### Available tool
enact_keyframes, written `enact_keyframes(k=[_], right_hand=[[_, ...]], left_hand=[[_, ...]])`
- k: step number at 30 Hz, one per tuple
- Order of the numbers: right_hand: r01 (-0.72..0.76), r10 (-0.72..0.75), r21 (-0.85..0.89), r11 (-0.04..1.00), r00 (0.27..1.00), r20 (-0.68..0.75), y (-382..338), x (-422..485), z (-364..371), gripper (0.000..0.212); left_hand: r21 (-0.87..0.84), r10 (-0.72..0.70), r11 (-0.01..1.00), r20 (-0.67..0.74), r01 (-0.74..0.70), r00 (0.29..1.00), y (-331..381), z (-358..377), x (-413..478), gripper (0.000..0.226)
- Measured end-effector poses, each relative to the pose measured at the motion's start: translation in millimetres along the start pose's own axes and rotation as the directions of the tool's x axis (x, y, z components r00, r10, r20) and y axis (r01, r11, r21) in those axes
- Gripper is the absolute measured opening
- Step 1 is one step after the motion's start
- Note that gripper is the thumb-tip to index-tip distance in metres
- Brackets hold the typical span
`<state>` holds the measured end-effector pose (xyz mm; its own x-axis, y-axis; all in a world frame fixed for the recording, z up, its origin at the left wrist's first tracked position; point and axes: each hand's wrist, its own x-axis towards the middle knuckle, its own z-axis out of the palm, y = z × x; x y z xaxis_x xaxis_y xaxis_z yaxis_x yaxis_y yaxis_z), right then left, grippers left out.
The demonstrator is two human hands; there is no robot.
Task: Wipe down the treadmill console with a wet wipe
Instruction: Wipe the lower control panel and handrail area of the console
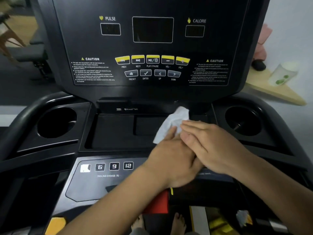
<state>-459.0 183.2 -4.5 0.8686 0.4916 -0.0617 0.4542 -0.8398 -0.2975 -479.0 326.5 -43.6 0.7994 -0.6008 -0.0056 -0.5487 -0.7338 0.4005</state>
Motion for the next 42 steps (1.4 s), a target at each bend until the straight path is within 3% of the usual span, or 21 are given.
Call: enact_keyframes(k=[2,4,7,10,13,18,21,24,27,30,32,34,42], right_hand=[[-0.020,0.020,0.000,1.000,0.999,0.051,2.2,-8.1,0.2,0.095],[0.000,0.000,-0.117,0.993,1.000,-0.001,6.5,-25.9,-0.1,0.097],[0.059,-0.063,-0.154,0.986,0.998,-0.026,4.4,-38.6,4.3,0.083],[-0.039,0.041,-0.038,0.999,0.997,0.069,4.9,-22.0,5.8,0.107],[-0.146,0.150,-0.092,0.985,0.988,0.030,16.7,-18.1,-3.8,0.118],[-0.164,0.169,-0.058,0.985,0.979,0.116,17.2,-61.4,-1.0,0.104],[-0.204,0.208,-0.041,0.978,0.970,0.124,23.0,-47.2,3.9,0.093],[-0.227,0.231,-0.062,0.972,0.971,0.057,38.1,-12.0,2.6,0.094],[-0.189,0.199,-0.134,0.973,0.978,0.069,34.9,-16.7,-1.8,0.098],[-0.153,0.175,-0.192,0.969,0.979,0.102,15.1,-51.6,0.9,0.103],[-0.177,0.205,-0.209,0.962,0.971,0.120,15.5,-48.6,-0.6,0.109],[-0.211,0.232,-0.231,0.950,0.970,0.069,24.8,-24.8,-1.3,0.107],[-0.291,0.305,-0.295,0.910,0.952,0.001,30.4,-25.5,4.6,0.094]], left_hand=[[-0.103,0.078,0.992,-0.006,-0.078,0.997,3.5,-4.8,0.0,0.052],[-0.198,0.107,0.974,-0.013,-0.107,0.994,-8.2,-11.1,-6.9,0.047],[-0.055,0.105,0.993,0.025,-0.104,0.994,-30.2,-14.6,-6.7,0.059],[0.018,0.119,0.992,0.155,-0.124,0.981,-18.0,-9.6,16.1,0.062],[-0.076,0.153,0.987,0.157,-0.143,0.976,0.2,-13.8,32.1,0.053],[-0.287,0.232,0.944,0.218,-0.164,0.948,-7.5,-32.1,2.8,0.048],[-0.179,0.103,0.980,0.091,-0.085,0.991,-16.7,-27.4,17.5,0.051],[-0.015,-0.042,0.999,0.050,0.042,0.998,-16.2,-15.0,43.4,0.051],[0.058,0.030,0.998,-0.043,-0.028,0.999,-6.6,-13.4,31.4,0.049],[0.010,-0.025,1.000,0.015,0.025,1.000,11.9,-18.4,-1.3,0.064],[0.071,-0.048,0.997,0.058,0.044,0.997,11.5,-12.9,1.1,0.072],[0.166,-0.073,0.984,0.074,0.060,0.995,-0.8,-4.3,21.9,0.072],[0.147,-0.173,0.976,0.082,0.159,0.982,4.9,-11.8,14.4,0.068]])
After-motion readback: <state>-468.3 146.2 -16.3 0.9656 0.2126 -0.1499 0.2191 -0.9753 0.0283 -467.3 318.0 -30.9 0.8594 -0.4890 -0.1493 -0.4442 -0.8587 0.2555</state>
